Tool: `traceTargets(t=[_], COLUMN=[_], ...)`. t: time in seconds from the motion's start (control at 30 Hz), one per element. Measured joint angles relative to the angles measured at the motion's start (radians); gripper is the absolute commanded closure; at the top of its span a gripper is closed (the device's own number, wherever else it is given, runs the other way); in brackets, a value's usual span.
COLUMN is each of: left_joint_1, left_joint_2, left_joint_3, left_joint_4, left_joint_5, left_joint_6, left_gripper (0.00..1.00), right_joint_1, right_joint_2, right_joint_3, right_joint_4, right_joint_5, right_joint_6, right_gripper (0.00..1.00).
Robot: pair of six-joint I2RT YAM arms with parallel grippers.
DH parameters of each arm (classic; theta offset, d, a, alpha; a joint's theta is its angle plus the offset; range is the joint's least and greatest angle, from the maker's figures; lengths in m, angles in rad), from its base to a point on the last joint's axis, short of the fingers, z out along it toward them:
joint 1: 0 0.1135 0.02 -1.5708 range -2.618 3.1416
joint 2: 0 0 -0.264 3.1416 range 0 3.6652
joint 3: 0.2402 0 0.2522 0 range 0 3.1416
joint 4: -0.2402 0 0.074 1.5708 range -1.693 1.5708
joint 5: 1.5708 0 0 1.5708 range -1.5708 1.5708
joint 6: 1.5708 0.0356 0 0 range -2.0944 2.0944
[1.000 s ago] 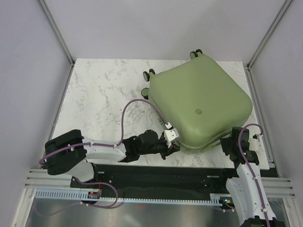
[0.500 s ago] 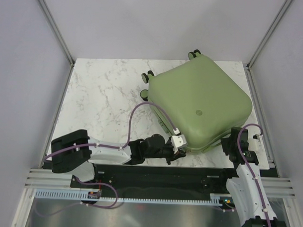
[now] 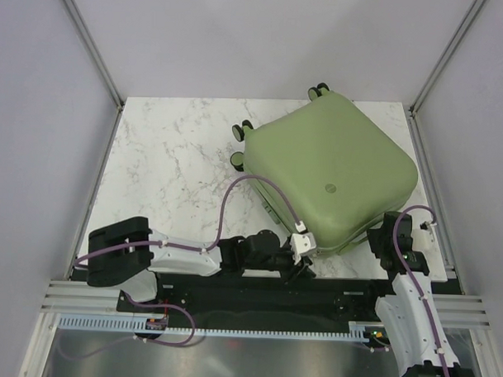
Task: Pack the luggage
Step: Reset both arms
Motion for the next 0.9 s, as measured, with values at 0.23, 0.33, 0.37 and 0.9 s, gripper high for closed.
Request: traceTargets(t=[0.23,0.33,0.37,0.9], left_joint_1=[-0.057,-0.029,-0.011,0.2], left_joint_2=[-0.17,-0.311,-0.359,-0.882], left_joint_3=[-0.057,-0.103,-0.116,-0.073], left_joint_4=[-0.114,-0.233,-0.277,-1.058], left_joint_5=[0.007,-0.077,-0.1,-0.503], left_joint_6=[-0.087,-0.124,-0.142,-0.52], left_gripper=[0.3,0.23,0.22,0.09], right_joint_1=[0.018,0.018,0.018,0.019], right_joint_2=[0.029,0.014,0.003,-0.114], right_joint_3=[0.056,0.1,0.117,0.56], right_joint_4=[-0.078,-0.171,-0.206,-0.534], right_joint_5=[-0.055,-0.053,-0.044,0.156], right_joint_6=[-0.072,-0.102,-0.12,-0.418], right_gripper=[0.53,0.35,0.32,0.02])
